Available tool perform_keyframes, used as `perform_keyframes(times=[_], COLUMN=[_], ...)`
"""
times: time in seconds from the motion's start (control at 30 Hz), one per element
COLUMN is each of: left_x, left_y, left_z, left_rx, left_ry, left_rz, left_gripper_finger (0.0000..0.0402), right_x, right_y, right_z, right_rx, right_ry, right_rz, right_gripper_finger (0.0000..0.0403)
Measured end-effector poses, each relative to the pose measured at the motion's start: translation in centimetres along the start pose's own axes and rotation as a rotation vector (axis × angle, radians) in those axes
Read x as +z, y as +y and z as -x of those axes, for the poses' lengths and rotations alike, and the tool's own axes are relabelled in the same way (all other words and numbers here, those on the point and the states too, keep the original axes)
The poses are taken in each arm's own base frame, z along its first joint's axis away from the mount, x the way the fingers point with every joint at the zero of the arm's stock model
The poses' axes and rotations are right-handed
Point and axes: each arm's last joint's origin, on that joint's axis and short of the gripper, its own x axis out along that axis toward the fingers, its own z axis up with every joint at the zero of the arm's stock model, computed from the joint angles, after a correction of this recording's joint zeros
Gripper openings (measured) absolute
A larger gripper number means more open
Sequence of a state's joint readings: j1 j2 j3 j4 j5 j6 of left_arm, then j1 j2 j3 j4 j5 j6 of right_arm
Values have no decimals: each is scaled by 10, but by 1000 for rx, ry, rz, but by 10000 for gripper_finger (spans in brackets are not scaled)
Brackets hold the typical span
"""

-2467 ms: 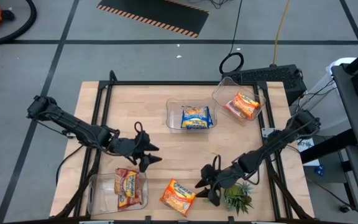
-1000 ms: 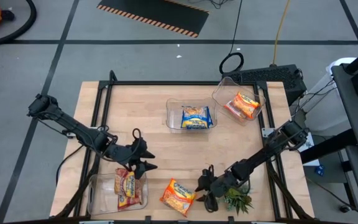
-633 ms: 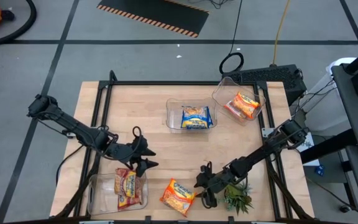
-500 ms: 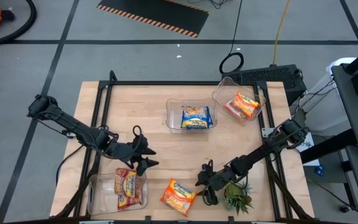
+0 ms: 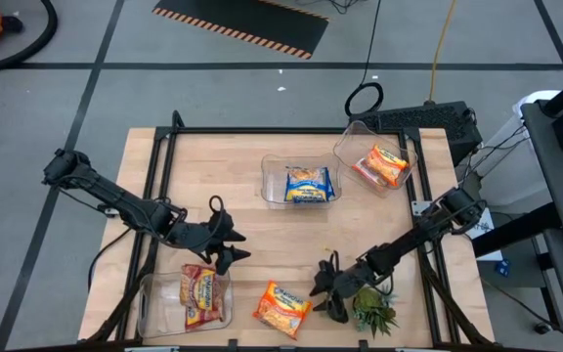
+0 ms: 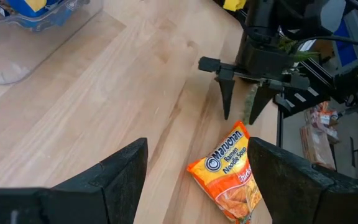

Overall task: Sort Maruchan noodles
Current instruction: Put the orange noodle pack into the top right transparent bin

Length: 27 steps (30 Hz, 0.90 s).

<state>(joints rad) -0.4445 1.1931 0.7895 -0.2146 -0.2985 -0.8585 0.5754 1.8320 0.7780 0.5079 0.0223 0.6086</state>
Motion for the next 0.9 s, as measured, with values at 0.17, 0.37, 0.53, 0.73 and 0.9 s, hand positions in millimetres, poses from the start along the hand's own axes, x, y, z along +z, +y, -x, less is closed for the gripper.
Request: perform_keyframes(times=[0.17, 0.37, 0.53, 0.73, 0.9], left_x=[0, -4, -7, -7, -7], left_y=[1, 3, 3, 3, 3], left_z=[0, -5, -11, -12, -12], left_rx=[6, 36, 38, 38, 38], left_ry=[5, 33, 52, 54, 55], left_rz=[-6, -28, -27, -17, -17], left_gripper_finger=[280, 280, 280, 280, 280], right_x=[-6, -15, -11, -10, -11], right_y=[-3, -9, -7, -5, -5], right_z=[-11, -32, -39, -40, -40], right_rx=[14, 27, 29, 47, 59], right_ry=[-20, -83, -73, -62, -43], right_rz=[0, -27, -6, -5, -12], right_gripper_finger=[208, 208, 203, 149, 89])
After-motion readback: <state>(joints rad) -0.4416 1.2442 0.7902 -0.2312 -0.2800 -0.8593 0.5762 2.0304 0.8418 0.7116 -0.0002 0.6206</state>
